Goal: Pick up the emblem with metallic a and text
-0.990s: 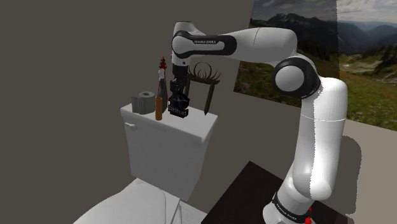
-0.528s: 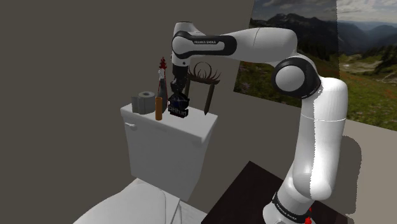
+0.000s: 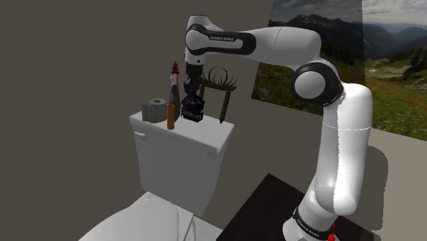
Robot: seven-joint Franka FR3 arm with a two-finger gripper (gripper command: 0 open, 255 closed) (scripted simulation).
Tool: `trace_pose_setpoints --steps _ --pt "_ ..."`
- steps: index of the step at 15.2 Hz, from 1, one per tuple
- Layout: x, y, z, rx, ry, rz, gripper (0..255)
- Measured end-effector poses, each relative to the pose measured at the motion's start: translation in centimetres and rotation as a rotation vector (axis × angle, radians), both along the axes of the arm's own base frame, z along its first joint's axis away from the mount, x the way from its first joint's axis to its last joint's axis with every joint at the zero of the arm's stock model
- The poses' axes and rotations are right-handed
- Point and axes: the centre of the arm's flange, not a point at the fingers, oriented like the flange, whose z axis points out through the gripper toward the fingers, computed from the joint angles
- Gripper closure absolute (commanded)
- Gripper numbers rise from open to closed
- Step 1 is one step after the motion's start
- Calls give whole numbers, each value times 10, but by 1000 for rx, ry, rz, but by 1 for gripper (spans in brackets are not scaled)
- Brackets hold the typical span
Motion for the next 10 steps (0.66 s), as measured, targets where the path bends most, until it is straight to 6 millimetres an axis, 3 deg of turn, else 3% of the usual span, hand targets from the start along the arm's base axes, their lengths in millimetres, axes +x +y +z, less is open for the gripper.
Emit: trace_pose_setpoints --steps 10 --pt "0 0 50 0 0 0 255"
